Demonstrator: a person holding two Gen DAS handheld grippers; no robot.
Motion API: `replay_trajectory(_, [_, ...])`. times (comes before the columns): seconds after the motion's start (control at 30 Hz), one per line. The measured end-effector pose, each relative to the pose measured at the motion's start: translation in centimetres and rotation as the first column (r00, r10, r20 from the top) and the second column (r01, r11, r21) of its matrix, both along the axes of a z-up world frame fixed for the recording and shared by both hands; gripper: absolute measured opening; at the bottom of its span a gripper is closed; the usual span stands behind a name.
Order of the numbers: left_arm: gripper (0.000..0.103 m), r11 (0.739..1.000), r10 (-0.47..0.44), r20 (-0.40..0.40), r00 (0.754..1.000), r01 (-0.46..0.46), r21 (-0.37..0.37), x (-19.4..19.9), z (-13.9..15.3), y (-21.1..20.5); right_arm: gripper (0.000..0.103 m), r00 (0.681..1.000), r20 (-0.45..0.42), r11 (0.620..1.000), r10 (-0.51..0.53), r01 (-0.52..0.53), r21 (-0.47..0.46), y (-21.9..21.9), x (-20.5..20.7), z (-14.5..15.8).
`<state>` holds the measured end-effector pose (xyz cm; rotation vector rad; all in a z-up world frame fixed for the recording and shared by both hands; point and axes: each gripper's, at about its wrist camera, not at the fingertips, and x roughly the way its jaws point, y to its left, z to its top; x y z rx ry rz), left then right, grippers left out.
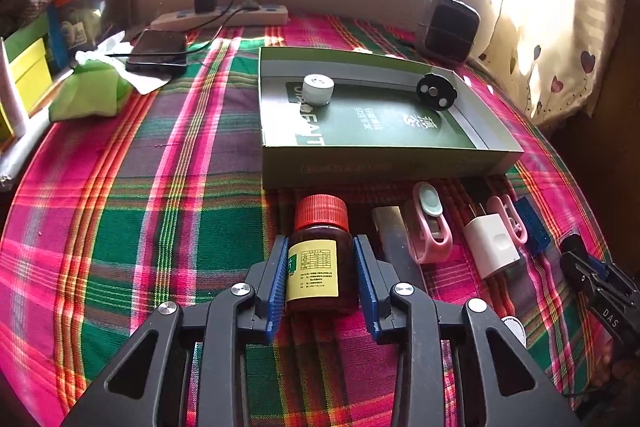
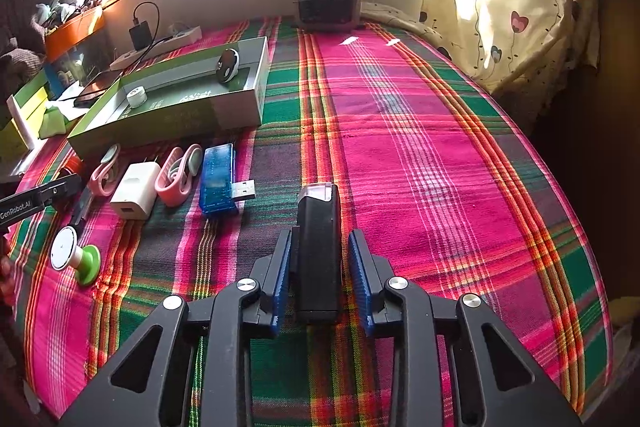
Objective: Organize rigid objects
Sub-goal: 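Grasp the brown bottle with red cap with the left tool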
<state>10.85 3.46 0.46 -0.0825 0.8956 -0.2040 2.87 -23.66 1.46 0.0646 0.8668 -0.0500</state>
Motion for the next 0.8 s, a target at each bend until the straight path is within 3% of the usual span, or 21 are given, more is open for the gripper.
replay_trajectory(0.8, [0.031, 1.0, -0.002, 0.027, 1.0, 0.002, -0.015, 0.1, 1.5, -0.1, 0.025, 0.999, 0.017, 0.999, 0.044, -0.044, 0.004, 0.3, 0.3, 0.8])
